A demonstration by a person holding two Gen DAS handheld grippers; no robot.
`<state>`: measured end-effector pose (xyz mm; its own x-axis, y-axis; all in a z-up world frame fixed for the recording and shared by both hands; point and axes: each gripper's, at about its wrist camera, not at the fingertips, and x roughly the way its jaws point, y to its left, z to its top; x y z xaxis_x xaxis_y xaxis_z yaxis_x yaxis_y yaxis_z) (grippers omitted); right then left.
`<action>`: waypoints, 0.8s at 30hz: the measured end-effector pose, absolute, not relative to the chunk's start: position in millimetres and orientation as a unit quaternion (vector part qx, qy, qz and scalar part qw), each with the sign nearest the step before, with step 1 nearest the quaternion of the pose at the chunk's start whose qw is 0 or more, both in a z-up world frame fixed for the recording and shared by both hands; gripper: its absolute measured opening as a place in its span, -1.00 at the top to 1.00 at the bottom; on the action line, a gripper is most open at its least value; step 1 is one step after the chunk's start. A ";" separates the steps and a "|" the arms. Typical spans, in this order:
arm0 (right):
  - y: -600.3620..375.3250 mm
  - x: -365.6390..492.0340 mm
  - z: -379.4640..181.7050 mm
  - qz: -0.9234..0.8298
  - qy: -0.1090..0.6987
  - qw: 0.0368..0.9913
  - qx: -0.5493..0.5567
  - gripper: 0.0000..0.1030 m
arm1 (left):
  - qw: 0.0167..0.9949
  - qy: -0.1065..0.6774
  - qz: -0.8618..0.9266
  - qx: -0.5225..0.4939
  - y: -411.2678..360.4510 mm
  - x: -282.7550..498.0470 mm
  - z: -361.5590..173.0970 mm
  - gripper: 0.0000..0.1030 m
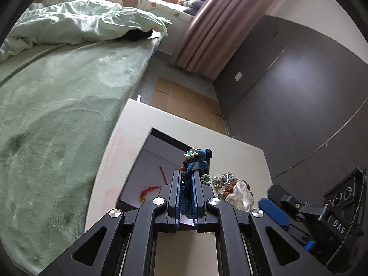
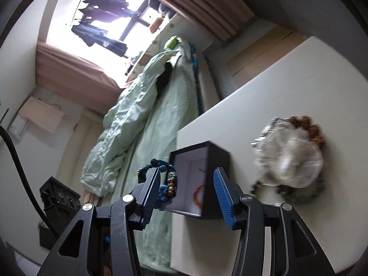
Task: Organize jewelry
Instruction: 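Carry the blue bracelet with the left gripper into the black box and release, then grasp the white cloth with the left gripper from the pile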
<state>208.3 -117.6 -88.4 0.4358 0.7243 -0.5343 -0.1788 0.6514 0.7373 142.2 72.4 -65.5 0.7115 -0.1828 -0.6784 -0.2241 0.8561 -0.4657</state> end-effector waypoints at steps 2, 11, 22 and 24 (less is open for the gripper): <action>-128.0 206.6 -85.8 0.277 0.448 0.796 0.298 0.05 | 0.887 0.379 0.011 -0.265 69.2 142.9 -65.3 0.85; -165.6 203.0 -75.8 0.256 0.438 0.811 0.293 0.05 | 0.866 0.426 0.032 -0.261 63.3 160.0 -81.0 -0.27; -203.5 205.0 -71.9 0.228 0.438 0.817 0.298 0.05 | 0.887 0.407 -0.002 -0.217 25.8 159.0 -68.6 -0.44; -210.0 207.0 -72.3 0.222 0.440 0.817 0.299 0.05 | 0.891 0.407 -0.015 -0.200 14.6 163.7 -65.1 -0.44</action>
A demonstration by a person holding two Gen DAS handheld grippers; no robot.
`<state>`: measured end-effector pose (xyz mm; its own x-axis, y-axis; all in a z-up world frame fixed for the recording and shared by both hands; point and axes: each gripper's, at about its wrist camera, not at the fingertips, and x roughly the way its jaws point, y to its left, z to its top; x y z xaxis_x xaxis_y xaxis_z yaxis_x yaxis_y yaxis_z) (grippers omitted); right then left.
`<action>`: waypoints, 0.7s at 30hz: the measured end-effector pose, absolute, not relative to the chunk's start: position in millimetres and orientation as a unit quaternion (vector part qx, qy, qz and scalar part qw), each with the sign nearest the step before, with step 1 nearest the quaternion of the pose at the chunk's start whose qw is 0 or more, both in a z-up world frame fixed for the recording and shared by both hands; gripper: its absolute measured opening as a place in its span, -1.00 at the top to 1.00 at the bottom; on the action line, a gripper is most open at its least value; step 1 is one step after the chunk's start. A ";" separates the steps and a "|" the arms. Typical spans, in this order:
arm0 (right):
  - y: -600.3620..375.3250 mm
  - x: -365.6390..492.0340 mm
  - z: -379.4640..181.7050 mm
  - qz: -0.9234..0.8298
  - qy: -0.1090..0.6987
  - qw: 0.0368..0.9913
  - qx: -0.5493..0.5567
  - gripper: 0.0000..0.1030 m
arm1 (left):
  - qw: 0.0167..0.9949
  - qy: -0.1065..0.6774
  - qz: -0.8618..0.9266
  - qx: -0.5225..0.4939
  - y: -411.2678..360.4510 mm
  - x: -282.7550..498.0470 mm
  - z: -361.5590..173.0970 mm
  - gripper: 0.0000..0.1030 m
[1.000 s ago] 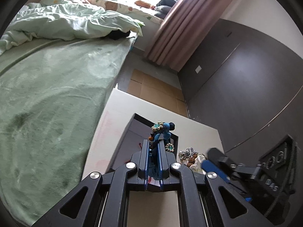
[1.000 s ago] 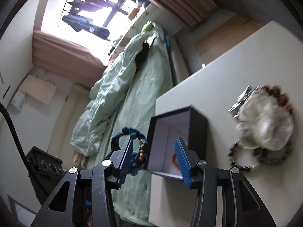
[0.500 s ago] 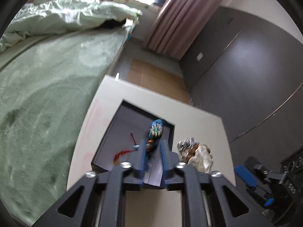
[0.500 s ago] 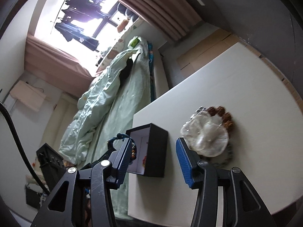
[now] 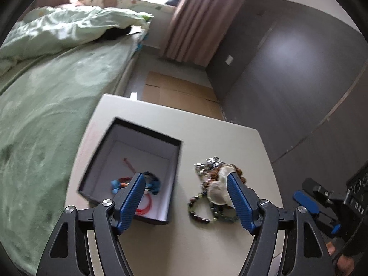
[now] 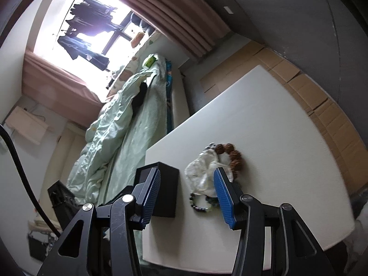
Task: Organize jewelry
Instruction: 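Grasp the white cloth with the left gripper from the pile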
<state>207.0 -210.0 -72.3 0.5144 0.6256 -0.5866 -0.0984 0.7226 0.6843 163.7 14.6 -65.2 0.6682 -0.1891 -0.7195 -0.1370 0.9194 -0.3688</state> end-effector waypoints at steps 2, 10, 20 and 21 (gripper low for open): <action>-216.7 208.8 -73.0 0.214 0.444 0.818 0.296 0.05 | 0.894 0.408 -0.022 -0.184 4.4 168.3 -61.9 -0.44; -245.9 215.2 -77.4 0.178 0.455 0.820 0.298 0.05 | 0.888 0.434 -0.052 -0.145 -28.7 188.8 -48.5 -0.44; -262.8 217.7 -87.3 0.153 0.471 0.812 0.310 0.05 | 0.883 0.446 -0.079 -0.126 -48.6 207.1 -49.4 -0.40; -265.4 217.6 -88.3 0.150 0.470 0.811 0.313 0.05 | 0.881 0.448 -0.083 -0.128 -49.1 208.7 -54.3 -0.36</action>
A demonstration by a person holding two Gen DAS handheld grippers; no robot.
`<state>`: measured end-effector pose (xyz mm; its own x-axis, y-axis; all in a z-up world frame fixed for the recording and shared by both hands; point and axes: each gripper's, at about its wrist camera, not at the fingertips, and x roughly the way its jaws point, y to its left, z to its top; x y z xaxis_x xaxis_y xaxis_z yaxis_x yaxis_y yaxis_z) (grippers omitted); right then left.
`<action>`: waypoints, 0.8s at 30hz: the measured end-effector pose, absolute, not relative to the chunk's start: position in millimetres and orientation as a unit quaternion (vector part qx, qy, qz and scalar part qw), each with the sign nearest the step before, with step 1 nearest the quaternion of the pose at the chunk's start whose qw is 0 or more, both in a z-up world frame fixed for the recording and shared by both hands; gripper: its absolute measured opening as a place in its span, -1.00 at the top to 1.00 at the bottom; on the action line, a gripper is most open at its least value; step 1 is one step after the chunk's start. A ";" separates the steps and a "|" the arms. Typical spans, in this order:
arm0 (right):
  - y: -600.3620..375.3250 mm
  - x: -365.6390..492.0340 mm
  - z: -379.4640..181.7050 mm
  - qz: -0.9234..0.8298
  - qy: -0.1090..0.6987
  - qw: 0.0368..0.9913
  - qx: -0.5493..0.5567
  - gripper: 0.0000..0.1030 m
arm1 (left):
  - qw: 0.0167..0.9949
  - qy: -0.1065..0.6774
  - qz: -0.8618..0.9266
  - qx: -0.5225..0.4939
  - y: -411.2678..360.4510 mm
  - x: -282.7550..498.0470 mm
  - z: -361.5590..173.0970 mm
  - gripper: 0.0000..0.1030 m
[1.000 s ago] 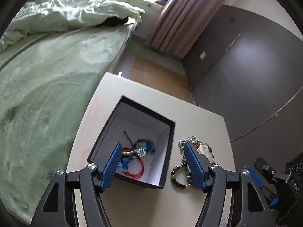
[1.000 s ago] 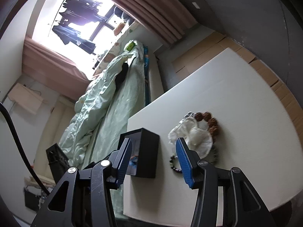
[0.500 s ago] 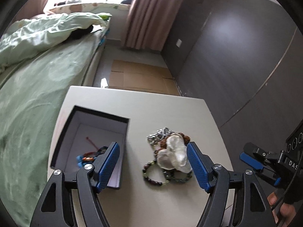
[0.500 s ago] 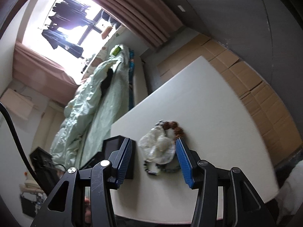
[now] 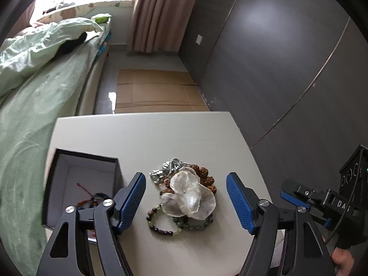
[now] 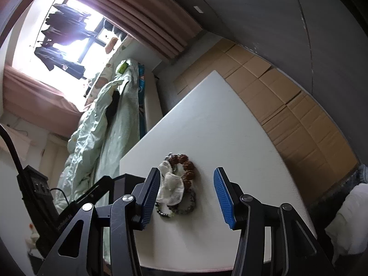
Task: Organize jewelry
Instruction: 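Grasp the white cloth with the left gripper from the pile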
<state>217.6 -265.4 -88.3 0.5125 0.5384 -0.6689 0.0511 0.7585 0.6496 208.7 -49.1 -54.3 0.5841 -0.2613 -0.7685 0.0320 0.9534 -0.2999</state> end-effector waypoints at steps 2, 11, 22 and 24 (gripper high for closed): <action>-272.0 216.4 -90.9 0.143 0.469 0.811 0.319 0.05 | 0.877 0.455 -0.085 -0.131 -48.5 212.5 -61.6 -0.19; -276.3 222.9 -105.0 0.139 0.487 0.795 0.335 0.05 | 0.848 0.500 -0.093 -0.148 -48.0 229.4 -99.2 0.05; -255.6 229.6 -120.3 0.145 0.511 0.784 0.322 0.05 | 0.860 0.491 -0.087 -0.113 -58.4 225.1 -102.7 0.99; -249.2 235.5 -123.2 0.152 0.517 0.780 0.319 0.05 | 0.865 0.478 -0.092 -0.117 -55.8 222.0 -94.5 0.99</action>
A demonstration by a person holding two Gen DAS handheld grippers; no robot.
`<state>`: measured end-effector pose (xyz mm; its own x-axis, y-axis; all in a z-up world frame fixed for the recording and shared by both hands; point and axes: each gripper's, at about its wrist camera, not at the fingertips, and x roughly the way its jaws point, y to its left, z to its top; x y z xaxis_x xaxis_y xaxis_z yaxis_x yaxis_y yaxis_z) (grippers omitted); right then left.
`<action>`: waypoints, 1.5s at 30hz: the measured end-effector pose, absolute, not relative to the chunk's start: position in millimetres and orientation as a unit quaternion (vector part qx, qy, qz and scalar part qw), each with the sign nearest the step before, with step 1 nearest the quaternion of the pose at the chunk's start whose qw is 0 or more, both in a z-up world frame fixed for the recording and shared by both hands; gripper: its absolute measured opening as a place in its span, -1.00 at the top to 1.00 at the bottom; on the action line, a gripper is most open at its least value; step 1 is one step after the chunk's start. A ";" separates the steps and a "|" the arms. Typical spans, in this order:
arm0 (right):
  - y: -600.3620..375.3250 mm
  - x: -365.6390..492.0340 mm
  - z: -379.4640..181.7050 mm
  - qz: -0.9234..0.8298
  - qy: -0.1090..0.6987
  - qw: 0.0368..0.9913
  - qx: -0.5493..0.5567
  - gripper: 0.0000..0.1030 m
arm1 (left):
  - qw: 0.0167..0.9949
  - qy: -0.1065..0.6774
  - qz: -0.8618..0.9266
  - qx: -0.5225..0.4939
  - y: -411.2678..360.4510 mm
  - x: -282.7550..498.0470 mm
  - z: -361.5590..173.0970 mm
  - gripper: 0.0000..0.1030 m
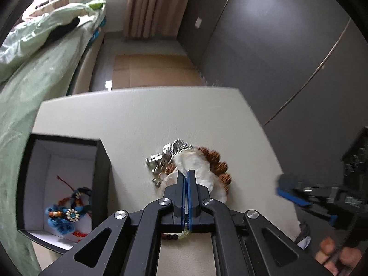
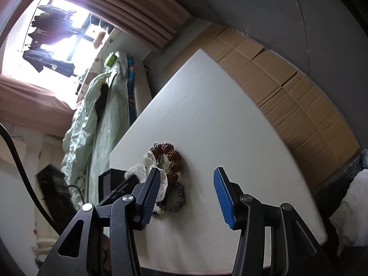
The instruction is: Organize jewelry
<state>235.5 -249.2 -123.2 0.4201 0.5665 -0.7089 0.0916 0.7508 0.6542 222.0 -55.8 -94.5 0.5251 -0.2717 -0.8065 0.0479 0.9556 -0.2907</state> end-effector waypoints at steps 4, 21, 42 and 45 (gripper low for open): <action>-233.3 245.0 -128.7 0.159 0.524 0.780 0.304 0.05 | 0.875 0.454 -0.098 -0.138 -42.9 214.7 -77.4 1.00; -187.1 261.2 -142.0 0.139 0.536 0.796 0.244 0.06 | 0.892 0.394 -0.086 -0.203 5.1 195.4 -46.4 1.00; -137.6 265.4 -139.7 0.030 0.534 0.844 0.038 0.55 | 0.890 0.400 -0.022 -0.219 63.0 185.0 -52.9 0.99; -135.5 263.9 -138.7 0.027 0.527 0.849 0.024 0.57 | 0.888 0.408 0.002 -0.211 68.8 184.3 -56.8 1.00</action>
